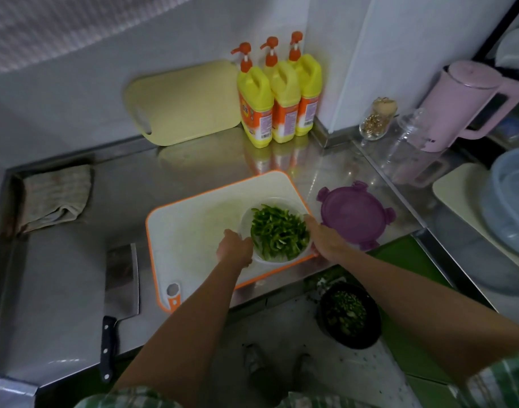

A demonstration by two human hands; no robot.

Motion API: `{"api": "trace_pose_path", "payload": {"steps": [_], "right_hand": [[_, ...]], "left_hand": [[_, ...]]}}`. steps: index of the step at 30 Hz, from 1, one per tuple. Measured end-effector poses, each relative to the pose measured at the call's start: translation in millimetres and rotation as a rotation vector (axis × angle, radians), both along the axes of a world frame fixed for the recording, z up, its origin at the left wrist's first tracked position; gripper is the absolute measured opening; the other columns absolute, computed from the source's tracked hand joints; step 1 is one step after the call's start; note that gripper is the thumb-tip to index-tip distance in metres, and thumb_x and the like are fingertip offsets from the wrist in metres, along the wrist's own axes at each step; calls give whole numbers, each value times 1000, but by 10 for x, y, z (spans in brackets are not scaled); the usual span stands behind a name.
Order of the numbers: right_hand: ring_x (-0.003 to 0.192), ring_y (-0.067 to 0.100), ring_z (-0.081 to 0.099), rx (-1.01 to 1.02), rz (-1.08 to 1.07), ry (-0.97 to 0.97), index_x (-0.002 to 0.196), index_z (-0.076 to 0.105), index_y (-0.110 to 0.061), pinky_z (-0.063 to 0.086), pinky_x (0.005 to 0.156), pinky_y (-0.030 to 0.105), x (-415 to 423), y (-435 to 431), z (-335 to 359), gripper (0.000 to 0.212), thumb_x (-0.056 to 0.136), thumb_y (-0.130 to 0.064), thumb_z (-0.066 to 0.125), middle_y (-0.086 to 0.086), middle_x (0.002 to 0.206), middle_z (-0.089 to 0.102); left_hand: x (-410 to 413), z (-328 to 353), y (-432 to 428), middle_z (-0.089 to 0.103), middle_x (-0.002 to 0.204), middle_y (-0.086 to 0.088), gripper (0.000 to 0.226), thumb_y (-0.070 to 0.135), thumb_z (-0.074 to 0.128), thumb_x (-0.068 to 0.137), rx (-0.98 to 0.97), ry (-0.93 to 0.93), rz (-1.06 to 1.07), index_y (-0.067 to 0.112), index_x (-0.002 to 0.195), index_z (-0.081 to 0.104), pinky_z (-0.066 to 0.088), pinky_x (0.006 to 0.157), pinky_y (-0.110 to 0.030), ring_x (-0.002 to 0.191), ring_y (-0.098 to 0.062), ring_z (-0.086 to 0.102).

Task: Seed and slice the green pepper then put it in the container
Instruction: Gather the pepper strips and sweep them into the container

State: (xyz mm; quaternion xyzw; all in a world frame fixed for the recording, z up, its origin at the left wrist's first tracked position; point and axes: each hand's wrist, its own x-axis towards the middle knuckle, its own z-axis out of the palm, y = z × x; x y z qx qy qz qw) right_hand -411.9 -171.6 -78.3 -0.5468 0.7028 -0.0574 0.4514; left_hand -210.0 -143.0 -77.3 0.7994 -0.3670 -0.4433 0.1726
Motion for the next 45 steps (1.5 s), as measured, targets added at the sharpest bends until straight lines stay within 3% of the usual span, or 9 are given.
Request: {"api": "trace_pose_path", "payload": {"steps": [6, 10, 17, 22, 25, 33, 38, 41, 45], "right_hand": [[110, 38, 53, -164, -7, 144, 110, 60, -3, 41, 90, 37, -261, -120, 22, 36, 100, -26, 33, 21, 114, 59], [132, 38, 30, 65, 269, 417, 136, 42, -14, 29, 106, 45, -286, -136, -23, 43, 97, -32, 37, 18, 141, 37], [134, 37, 29, 78, 449, 459, 141, 37, -8, 27, 110, 44, -180, -178, -94, 52, 98, -36, 39, 20, 145, 31], [112, 31, 55, -371, 259, 575, 110, 63, -11, 42, 95, 39, -230, -225, -46, 31, 94, -34, 48, 13, 118, 59], [82, 29, 66, -674, -43, 252, 84, 73, -13, 50, 75, 34, -315, -395, 181, 15, 86, -16, 58, 12, 86, 71], [91, 16, 55, -967, -363, -434, 99, 51, -11, 45, 88, 24, -232, -765, 879, 29, 81, 10, 46, 5, 98, 56], [93, 19, 56, -617, -629, -636, 103, 48, -12, 47, 92, 31, -97, -847, 880, 26, 87, 8, 45, 9, 103, 57], [61, 9, 58, -318, -622, -677, 90, 55, -7, 49, 51, 17, 7, -688, 721, 27, 86, 14, 39, 4, 72, 63], [50, 14, 53, -166, -548, -627, 62, 54, -6, 41, 43, 19, 117, -494, 372, 36, 81, 20, 39, 5, 53, 53]], "left_hand": [[-86, -6, 34, 64, 107, -18, 38, 24, 53, 94, 15, -26, 61, 2, 122, 43, 59, 75, -45, 80, -35, 70], [-162, -3, 40, 59, 113, -17, 39, 28, 52, 95, 23, -63, 89, 4, 124, 41, 60, 73, -44, 80, -36, 70], [-185, 7, 38, 62, 112, -18, 38, 28, 51, 94, 26, -99, 94, 5, 122, 42, 60, 75, -44, 78, -36, 70], [-194, 43, 39, 62, 112, -19, 38, 29, 50, 95, 34, -95, 82, 4, 123, 42, 59, 77, -44, 77, -35, 70], [-209, 95, 44, 61, 112, -18, 40, 30, 50, 95, 52, -107, 54, 4, 124, 41, 59, 77, -44, 79, -34, 69], [-185, 183, 39, 62, 110, -22, 44, 30, 39, 97, 58, -60, 28, -1, 126, 48, 59, 78, -43, 79, -36, 67], [-150, 268, 36, 56, 122, -25, 48, 28, 21, 103, -29, -55, 74, -2, 128, 48, 53, 92, -46, 100, -40, 63], [-121, 264, 27, 52, 135, -22, 68, 46, 8, 102, -95, -43, 150, 3, 139, 45, 47, 100, -47, 114, -40, 56], [-106, 243, 13, 62, 111, -17, 72, 64, 19, 96, -100, 52, 252, 5, 114, 57, 54, 90, -47, 85, -33, 62]]}}
